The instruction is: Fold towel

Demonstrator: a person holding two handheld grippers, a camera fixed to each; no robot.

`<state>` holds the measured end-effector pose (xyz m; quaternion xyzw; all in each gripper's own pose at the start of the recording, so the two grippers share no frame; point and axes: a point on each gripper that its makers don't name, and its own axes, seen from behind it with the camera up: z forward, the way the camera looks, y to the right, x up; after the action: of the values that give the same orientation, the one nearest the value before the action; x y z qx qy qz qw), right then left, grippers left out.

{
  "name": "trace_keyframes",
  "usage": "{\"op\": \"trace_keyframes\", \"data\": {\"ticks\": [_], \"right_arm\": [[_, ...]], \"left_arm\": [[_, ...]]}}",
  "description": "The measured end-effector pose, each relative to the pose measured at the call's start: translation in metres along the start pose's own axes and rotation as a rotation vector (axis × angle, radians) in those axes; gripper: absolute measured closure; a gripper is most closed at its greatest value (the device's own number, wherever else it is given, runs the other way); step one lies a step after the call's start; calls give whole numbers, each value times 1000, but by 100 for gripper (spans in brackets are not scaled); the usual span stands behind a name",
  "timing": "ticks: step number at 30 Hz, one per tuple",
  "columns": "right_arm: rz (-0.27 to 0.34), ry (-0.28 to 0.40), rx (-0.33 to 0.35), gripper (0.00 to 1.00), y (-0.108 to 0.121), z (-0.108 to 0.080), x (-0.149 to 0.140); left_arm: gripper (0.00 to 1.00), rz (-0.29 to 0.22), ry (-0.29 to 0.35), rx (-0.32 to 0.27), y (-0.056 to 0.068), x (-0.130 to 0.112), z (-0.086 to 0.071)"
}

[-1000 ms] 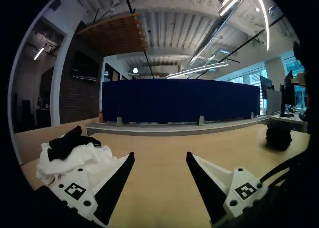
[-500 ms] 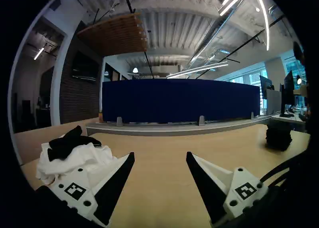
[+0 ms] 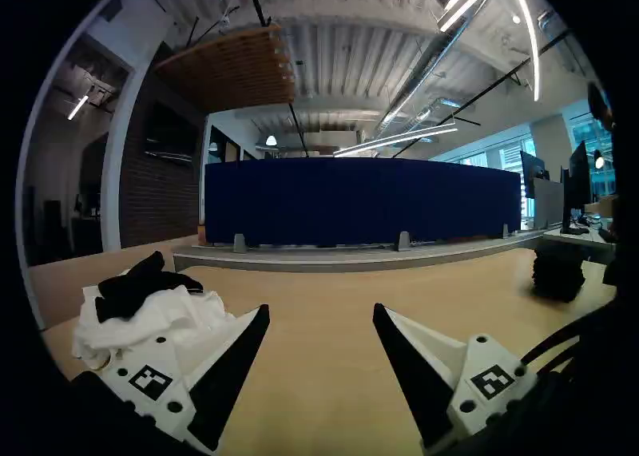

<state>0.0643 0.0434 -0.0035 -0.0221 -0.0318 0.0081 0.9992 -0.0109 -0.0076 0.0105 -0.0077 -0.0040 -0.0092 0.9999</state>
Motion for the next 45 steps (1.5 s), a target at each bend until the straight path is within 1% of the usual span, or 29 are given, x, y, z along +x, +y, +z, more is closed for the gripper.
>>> {"op": "trace_keyframes", "data": {"ticks": [6, 12, 18, 24, 30, 36, 39, 45], "right_arm": [[17, 24, 14, 0, -9, 10, -12], [39, 35, -9, 0, -2, 19, -27], [34, 16, -24, 0, 2, 24, -46], [43, -3, -12, 1, -4, 25, -64], [46, 5, -8, 0, -7, 24, -71], [43, 28, -1, 1, -10, 25, -69], [45, 29, 8, 0, -12, 25, -71], [23, 33, 14, 1, -15, 22, -74]], "left_arm": [[3, 0, 0, 0, 0, 0, 0], [3, 0, 0, 0, 0, 0, -1], [3, 0, 0, 0, 0, 0, 0], [4, 0, 0, 0, 0, 0, 0], [4, 0, 0, 0, 0, 1, 0], [4, 0, 0, 0, 0, 2, 0], [3, 0, 0, 0, 0, 2, 0], [4, 0, 0, 0, 0, 2, 0]]}}
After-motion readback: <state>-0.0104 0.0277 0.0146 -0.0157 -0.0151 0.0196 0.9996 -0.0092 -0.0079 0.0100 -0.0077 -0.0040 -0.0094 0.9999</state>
